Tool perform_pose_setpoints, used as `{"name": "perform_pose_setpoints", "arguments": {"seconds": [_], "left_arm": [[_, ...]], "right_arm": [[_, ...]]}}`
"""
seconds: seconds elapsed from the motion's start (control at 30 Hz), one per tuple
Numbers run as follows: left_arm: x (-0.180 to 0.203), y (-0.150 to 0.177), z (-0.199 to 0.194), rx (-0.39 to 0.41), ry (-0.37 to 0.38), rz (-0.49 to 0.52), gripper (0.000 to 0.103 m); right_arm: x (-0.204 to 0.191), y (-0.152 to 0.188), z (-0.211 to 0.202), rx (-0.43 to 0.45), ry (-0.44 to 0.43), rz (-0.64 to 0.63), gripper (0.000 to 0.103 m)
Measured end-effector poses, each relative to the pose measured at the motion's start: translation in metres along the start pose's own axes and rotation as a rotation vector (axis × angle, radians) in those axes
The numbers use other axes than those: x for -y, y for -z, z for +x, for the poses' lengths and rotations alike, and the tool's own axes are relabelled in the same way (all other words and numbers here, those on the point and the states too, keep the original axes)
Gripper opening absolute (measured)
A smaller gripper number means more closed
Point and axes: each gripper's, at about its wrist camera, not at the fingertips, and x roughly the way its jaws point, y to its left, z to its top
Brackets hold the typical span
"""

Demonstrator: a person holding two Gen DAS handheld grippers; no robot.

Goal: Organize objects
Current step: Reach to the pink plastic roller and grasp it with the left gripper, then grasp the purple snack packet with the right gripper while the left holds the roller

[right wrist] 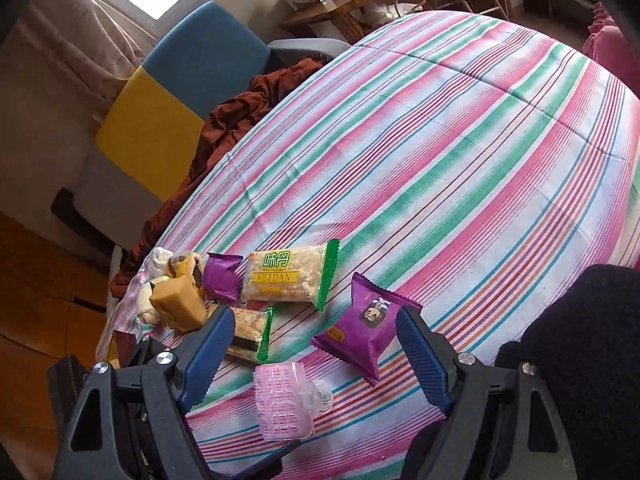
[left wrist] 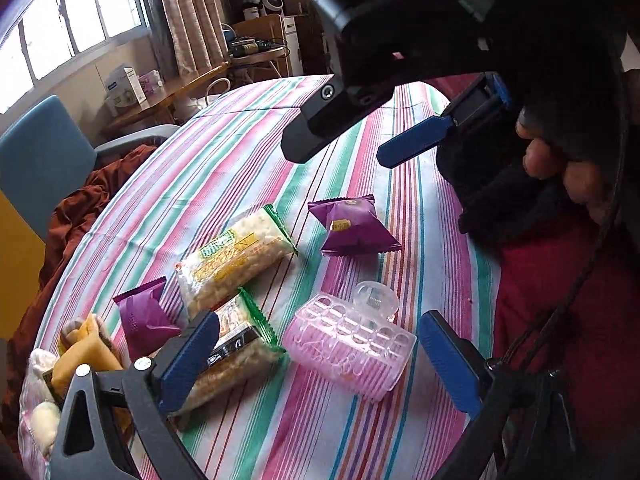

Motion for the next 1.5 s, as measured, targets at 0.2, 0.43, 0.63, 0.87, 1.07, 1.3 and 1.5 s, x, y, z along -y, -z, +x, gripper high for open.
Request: {"name": "perform_pose_setpoints", "arguments": {"seconds": [0.2, 0.43, 0.63, 0.87, 1.07, 1.3, 1.5], "left_arm": [[-0.002, 0.006, 0.017, -0.026, 0.078, -0.051, 0.076], [-0.004, 0.032, -0.006, -0.022, 0.052, -0.185, 0.075], [-0.019, 0.092, -0.054, -0.025, -0.152, -0.452, 0.075], [-0.017, 0.147, -0.094, 0.005, -0.287, -0.614, 0.075], [-0.023, 0.159, -0.09, 0.025, -0.266, -0.688, 0.076], [-0.022, 0.159, -0.078, 0.06, -0.269, -0.692, 0.076], [-0.014, 0.158, -0.074, 0.05, -0.316, -0.635, 0.076]], "right_arm": [[0.0, -0.002, 0.008, -0.032, 0.035, 0.007, 0.084], [-0.003, -0.002, 0.013, -0.057, 0.085, -0.005, 0.084], [-0.011, 0.001, 0.022, -0.088, 0.184, -0.046, 0.084], [-0.014, -0.001, 0.042, -0.152, 0.311, -0.061, 0.084], [-0.012, -0.001, 0.062, -0.144, 0.396, -0.024, 0.079], [-0.019, 0.005, 0.077, -0.133, 0.479, -0.102, 0.038], [-0.04, 0.022, 0.085, -0.189, 0.342, -0.215, 0.037]]}}
